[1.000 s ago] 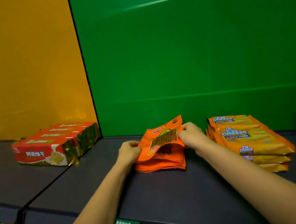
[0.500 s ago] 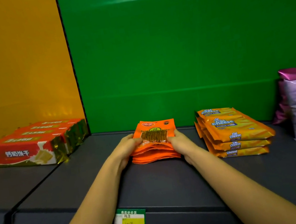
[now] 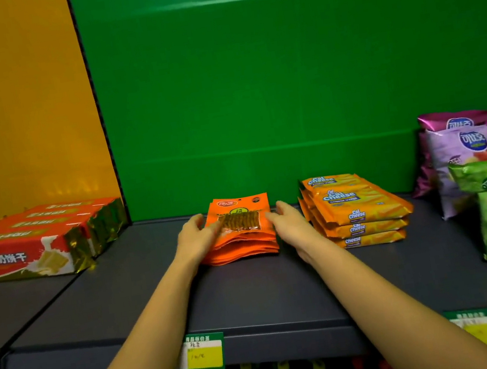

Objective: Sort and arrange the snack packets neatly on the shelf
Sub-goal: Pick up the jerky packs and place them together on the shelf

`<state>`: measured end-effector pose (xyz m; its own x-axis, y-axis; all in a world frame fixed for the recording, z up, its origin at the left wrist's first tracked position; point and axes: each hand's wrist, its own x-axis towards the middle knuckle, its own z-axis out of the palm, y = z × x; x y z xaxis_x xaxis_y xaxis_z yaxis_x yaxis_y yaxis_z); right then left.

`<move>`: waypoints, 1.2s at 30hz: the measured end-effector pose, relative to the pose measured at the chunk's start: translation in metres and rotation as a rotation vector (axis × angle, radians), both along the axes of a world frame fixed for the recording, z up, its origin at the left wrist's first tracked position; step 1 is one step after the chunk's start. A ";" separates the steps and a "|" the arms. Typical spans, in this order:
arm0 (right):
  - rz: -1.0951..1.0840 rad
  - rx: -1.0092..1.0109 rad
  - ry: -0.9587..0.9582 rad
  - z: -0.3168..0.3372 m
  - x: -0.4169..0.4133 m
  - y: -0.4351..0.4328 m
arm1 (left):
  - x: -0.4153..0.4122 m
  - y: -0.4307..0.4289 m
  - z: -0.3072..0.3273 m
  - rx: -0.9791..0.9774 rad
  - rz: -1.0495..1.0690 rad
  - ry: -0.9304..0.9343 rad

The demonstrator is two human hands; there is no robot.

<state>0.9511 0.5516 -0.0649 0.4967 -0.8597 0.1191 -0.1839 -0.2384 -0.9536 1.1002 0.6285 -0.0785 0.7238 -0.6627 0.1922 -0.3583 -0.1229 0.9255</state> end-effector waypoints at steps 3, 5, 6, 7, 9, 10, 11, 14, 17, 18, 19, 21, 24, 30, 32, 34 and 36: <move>0.020 -0.064 -0.064 0.010 -0.037 0.005 | -0.004 0.008 0.010 -0.229 0.213 -0.152; 0.048 -0.046 -0.123 0.017 -0.068 0.006 | -0.016 0.011 0.018 -0.358 0.206 -0.229; 0.057 -0.034 -0.156 0.020 -0.084 0.006 | -0.026 0.012 0.022 -0.395 0.170 -0.276; 0.062 -0.027 -0.187 0.024 -0.099 0.006 | -0.037 0.014 0.026 -0.416 0.118 -0.329; 0.064 -0.013 -0.260 0.030 -0.132 0.005 | -0.062 0.016 0.033 -0.396 -0.016 -0.436; 0.065 -0.014 -0.289 0.033 -0.147 0.005 | -0.074 0.015 0.036 -0.368 -0.089 -0.488; 0.070 -0.026 -0.306 0.036 -0.160 0.004 | -0.085 0.015 0.039 -0.332 -0.156 -0.537; 0.081 -0.108 -0.298 0.041 -0.195 -0.002 | -0.118 0.011 0.047 -0.256 -0.282 -0.605; 0.050 -0.189 -0.291 0.042 -0.238 -0.020 | -0.164 -0.001 0.047 -0.219 -0.331 -0.722; 0.017 -0.225 -0.275 0.043 -0.254 -0.028 | -0.181 -0.008 0.044 -0.207 -0.342 -0.773; -0.017 -0.257 -0.258 0.043 -0.271 -0.036 | -0.199 -0.015 0.041 -0.179 -0.332 -0.828; -0.059 -0.286 -0.237 0.044 -0.302 -0.052 | -0.231 -0.032 0.032 -0.111 -0.244 -0.935; -0.016 -0.256 -0.169 0.043 -0.328 -0.071 | -0.256 -0.051 0.021 -0.069 -0.069 -0.942; 0.097 -0.253 -0.066 0.036 -0.306 -0.091 | -0.257 -0.060 0.005 -0.056 0.196 -0.448; 0.122 -0.273 -0.035 0.034 -0.287 -0.087 | -0.254 -0.061 0.003 -0.074 0.164 -0.267; 0.143 -0.299 0.019 0.032 -0.266 -0.084 | -0.255 -0.063 0.003 -0.060 0.117 -0.157; 0.122 -0.286 0.079 0.029 -0.247 -0.084 | -0.255 -0.065 0.002 -0.045 0.102 -0.136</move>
<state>0.7037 0.4675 -0.0357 0.6115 -0.7304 0.3043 -0.2085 -0.5197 -0.8285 0.8448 0.5633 -0.0767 0.7523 -0.5754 0.3209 -0.4686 -0.1249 0.8745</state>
